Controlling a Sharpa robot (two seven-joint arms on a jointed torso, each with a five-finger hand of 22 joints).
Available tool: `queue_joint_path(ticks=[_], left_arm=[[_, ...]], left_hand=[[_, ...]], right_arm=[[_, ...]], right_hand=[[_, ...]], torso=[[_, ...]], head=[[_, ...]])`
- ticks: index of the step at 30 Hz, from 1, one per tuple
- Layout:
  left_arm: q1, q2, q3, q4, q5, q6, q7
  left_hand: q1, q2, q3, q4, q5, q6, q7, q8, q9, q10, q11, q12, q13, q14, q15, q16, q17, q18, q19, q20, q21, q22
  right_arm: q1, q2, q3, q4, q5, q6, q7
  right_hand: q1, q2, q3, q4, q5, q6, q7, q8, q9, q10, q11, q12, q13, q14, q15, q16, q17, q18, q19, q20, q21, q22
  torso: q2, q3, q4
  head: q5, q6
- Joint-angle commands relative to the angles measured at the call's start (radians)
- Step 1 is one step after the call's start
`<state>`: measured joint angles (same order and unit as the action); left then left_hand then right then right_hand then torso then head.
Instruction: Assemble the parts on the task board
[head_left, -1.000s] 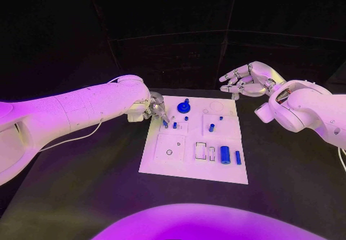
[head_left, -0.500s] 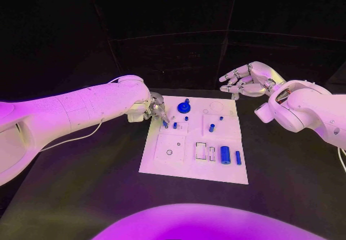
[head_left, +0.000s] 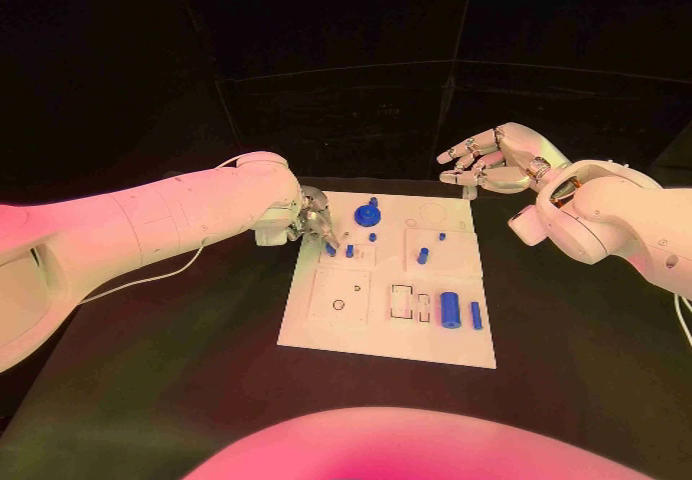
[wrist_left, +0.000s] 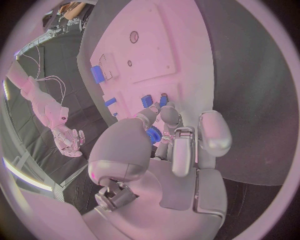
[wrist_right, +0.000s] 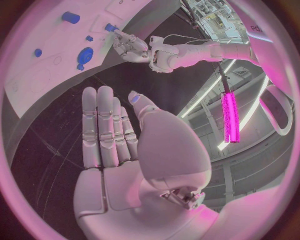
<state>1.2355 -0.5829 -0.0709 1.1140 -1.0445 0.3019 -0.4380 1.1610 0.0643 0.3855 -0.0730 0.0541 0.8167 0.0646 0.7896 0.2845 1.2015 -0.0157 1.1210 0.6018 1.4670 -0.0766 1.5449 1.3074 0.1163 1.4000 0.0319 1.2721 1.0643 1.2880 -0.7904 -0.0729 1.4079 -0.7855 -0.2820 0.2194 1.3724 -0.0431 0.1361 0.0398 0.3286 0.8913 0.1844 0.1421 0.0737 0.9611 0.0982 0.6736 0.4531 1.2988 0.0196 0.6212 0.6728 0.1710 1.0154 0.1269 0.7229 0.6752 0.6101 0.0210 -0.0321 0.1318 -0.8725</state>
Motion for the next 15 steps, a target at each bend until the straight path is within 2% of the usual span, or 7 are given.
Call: queue_joint_path(ticks=[1, 15], left_arm=[[-0.002, 0.000, -0.002, 0.001, -0.006, 0.015, -0.007], [-0.002, -0.001, -0.002, 0.004, -0.006, 0.033, -0.013]], left_hand=[[0.001, 0.005, 0.129, -0.126, 0.004, 0.007, -0.001, 0.007, 0.002, 0.006, 0.001, -0.006, 0.000, 0.091, 0.000, 0.003, 0.203, -0.019, 0.008, 0.000, 0.002, -0.001], [0.001, 0.005, 0.129, -0.126, 0.004, 0.007, -0.001, 0.007, 0.002, 0.006, 0.001, -0.006, 0.000, 0.091, 0.000, 0.003, 0.203, -0.019, 0.008, 0.000, 0.002, -0.001]], right_arm=[[0.002, 0.001, 0.001, 0.000, -0.001, 0.006, 0.011], [0.002, 0.001, 0.001, -0.001, -0.001, 0.008, 0.012]], right_hand=[[0.003, 0.003, 0.003, 0.005, 0.003, -0.006, -0.001, 0.004, 0.001, -0.008, -0.001, 0.007, -0.001, -0.005, 0.000, -0.006, 0.002, 0.012, 0.004, 0.001, -0.004, -0.001], [0.003, 0.003, 0.003, 0.005, 0.003, -0.006, -0.001, 0.004, 0.001, -0.008, -0.001, 0.007, -0.001, -0.005, 0.000, -0.006, 0.002, 0.012, 0.004, 0.001, -0.004, -0.001]], torso=[[0.000, 0.0001, -0.0005], [0.000, -0.0001, -0.0002]], head=[[0.000, 0.000], [0.000, 0.000]])
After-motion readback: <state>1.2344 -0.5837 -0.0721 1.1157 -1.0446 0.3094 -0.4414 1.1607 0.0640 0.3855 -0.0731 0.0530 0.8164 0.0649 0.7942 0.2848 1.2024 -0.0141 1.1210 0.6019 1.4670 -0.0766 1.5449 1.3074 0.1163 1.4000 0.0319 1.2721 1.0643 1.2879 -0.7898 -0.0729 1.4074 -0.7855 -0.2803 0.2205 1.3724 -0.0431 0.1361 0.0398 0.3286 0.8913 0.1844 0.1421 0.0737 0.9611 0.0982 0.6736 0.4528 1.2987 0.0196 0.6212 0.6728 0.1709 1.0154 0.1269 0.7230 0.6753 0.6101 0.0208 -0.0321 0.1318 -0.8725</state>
